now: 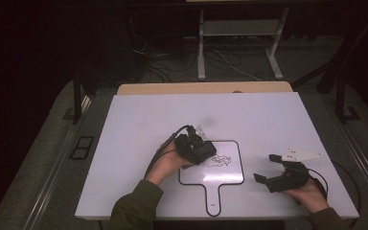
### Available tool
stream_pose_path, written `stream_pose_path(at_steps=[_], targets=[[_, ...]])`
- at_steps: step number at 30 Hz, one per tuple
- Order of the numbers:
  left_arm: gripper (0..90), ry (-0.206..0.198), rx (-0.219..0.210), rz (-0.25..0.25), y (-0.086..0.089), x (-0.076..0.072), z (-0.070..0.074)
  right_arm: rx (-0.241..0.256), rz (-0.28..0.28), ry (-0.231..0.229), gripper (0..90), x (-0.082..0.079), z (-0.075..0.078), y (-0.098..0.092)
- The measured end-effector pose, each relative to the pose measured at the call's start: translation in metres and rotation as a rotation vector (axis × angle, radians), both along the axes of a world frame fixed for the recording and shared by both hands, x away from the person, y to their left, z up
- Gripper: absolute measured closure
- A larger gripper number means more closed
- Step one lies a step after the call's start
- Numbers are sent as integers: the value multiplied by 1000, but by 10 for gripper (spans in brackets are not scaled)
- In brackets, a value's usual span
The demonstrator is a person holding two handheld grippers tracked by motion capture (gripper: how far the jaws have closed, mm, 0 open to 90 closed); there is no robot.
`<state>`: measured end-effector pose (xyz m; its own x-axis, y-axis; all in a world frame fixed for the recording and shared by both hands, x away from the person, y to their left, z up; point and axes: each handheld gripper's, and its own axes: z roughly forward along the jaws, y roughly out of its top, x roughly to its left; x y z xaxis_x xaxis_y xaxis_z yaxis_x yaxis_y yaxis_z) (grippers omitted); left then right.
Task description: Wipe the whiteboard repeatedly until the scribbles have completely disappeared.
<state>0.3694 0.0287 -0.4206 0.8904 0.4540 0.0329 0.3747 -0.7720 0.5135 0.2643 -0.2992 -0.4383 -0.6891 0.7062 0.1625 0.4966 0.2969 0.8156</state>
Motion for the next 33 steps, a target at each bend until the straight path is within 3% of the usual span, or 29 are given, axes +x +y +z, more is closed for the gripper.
stream_pose_path(at_steps=[10, 29, 33], targets=[[393, -5, 0, 59, 9, 13, 0, -1, 0, 1, 0, 0, 0, 0], [392, 13, 5, -107, -37, -16, 0, 0, 1, 0, 0, 1, -1, 0], [392, 30, -16, -133, -45, -24, -1, 0, 1, 0, 0, 0, 0, 0]])
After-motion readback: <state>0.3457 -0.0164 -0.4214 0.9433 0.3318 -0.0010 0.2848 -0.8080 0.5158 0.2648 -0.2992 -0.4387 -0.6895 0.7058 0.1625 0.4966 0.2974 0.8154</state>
